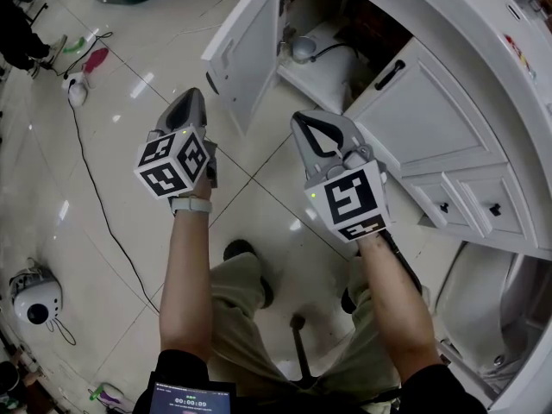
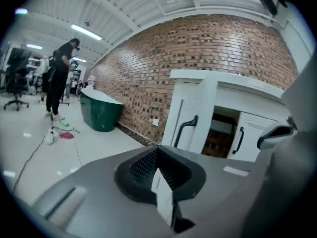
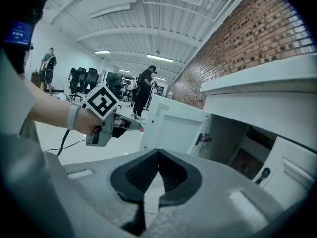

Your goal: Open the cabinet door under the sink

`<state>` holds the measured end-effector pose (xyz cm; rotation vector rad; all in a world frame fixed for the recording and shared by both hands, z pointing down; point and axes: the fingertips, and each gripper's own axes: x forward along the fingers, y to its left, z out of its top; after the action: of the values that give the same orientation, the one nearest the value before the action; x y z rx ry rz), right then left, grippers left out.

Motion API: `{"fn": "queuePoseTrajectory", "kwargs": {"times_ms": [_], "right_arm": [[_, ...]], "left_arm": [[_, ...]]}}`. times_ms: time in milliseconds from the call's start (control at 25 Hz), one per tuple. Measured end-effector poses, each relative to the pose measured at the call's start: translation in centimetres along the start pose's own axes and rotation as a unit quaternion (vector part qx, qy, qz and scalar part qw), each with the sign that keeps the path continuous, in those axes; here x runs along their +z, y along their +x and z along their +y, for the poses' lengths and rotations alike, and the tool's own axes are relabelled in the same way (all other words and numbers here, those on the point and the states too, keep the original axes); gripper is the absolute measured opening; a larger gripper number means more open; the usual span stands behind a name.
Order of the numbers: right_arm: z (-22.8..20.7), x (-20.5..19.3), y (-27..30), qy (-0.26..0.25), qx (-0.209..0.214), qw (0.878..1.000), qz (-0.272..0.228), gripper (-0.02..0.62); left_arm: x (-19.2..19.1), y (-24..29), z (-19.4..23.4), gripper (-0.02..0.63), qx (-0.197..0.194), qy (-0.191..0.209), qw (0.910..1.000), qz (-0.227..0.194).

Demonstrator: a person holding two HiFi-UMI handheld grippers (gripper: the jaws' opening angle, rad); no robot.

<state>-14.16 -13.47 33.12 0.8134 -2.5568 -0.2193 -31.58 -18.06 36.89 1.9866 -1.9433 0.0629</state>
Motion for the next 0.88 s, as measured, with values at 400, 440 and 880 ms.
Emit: {"fn": "queuePoseTrajectory", "kwargs": {"times_ms": [400,440,880], "right_arm": [[0.5,-0.3,0.3,-0.004,0.006,1.0,0.006,-0.009],[0.5,-0.2,0.3,-0.003,0.006,1.0,0.005,-0.008],[-0.2,-0.1,-0.2,0.005,0.001,1.0,0.0,-0.008]], "left_arm": [[2.7,-1.1,-4.0,0.015,-0.01,0.019,0.9988,-0.045],[2.7,-1.1,-4.5,0.015,-0.013,0.024,0.9987,-0.044],[2.6,-2.1,-6.3,0.015,-0.011,0.008,0.9987,-0.049]]}}
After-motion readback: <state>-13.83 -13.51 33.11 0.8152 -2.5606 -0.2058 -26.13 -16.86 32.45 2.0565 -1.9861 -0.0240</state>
